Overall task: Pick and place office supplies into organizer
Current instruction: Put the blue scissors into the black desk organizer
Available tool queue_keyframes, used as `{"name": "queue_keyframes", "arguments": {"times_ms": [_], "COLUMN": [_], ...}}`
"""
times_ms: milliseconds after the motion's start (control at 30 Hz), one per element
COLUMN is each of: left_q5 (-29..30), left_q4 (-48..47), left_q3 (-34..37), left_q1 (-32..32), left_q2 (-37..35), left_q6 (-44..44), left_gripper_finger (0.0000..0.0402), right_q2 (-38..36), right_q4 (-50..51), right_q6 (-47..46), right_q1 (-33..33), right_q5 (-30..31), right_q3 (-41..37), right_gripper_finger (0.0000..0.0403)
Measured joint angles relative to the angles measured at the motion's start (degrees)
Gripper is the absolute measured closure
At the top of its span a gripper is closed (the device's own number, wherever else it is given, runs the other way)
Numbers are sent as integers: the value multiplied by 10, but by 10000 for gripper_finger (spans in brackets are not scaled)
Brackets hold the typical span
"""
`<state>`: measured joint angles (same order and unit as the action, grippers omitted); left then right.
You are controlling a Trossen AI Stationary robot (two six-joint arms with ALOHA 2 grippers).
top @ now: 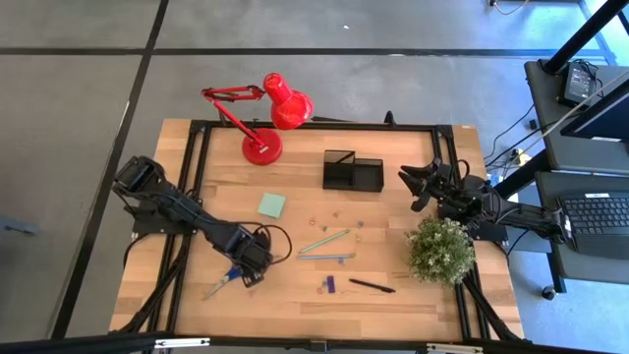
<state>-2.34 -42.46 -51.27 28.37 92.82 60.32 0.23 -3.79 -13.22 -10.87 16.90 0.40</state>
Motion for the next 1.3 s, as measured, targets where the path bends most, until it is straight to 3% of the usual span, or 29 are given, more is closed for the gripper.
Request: {"name": "queue_keyframes", "arguments": {"times_ms": [367,800,1300], "left_q5": [-20,14,11], "left_q4": [-22,-3,-1], "left_q3": [-7,0,0], "left_q1": [11,13,12], "left_q2": [68,52,52], "left_q6": [7,-54,-43], "left_gripper_finger": [249,249,249], "right_q2": [0,0,0], "right_q4": [-1,-1,-1], "right_q6": [2,5,17], "right_q1": [0,0,0], "right_q5": [0,0,0], "right_q3": [0,0,0], "right_gripper_finger": [276,276,276]}}
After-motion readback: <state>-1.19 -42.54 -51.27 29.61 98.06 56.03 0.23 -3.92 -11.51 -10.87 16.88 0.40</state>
